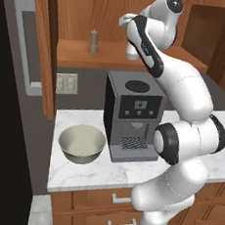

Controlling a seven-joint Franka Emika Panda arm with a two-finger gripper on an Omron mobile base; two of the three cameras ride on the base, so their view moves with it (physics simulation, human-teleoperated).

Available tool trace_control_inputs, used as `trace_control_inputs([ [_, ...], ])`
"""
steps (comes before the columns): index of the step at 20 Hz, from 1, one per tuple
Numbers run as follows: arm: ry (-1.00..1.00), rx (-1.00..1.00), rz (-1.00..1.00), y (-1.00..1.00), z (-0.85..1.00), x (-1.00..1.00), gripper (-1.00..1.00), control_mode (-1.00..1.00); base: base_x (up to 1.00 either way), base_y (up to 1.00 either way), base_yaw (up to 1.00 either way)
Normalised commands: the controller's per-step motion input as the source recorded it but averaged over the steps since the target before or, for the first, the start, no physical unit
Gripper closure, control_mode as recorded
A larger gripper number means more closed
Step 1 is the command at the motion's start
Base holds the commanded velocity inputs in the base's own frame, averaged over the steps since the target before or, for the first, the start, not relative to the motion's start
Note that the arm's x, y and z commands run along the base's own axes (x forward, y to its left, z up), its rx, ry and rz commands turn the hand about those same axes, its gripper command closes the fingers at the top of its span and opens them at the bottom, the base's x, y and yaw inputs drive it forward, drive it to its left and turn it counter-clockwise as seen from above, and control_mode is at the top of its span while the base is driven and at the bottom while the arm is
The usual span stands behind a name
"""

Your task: Retrieve the bottle and the shaker from the cabinet and place them next to the mixing bowl on the counter. Then add garlic from the fridge to the mixing bowl.

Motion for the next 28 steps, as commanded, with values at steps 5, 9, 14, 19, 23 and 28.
trace_control_inputs([
  [5, 0.0, 0.0, 0.09, 0.0, 0.0, -0.93, 1.0, -1.0, 0.0, 0.0, 0.0],
  [9, 0.0, 0.0, 0.07, -0.02, 0.0, -1.0, 1.0, -1.0, 0.0, 0.0, 0.0],
  [14, -0.02, 0.0, 0.06, -0.11, 0.0, -1.0, 1.0, -1.0, 0.0, 0.0, 0.0],
  [19, -0.03, 0.0, 0.03, -0.24, 0.0, -1.0, 1.0, -1.0, 0.0, 0.0, 0.0],
  [23, -0.06, 0.0, 0.03, -0.22, 0.0, -1.0, 1.0, -1.0, 0.0, 0.0, 0.0],
  [28, -0.08, 0.0, 0.01, -0.03, -0.01, -0.94, 1.0, -1.0, 0.0, 0.0, 0.0],
])
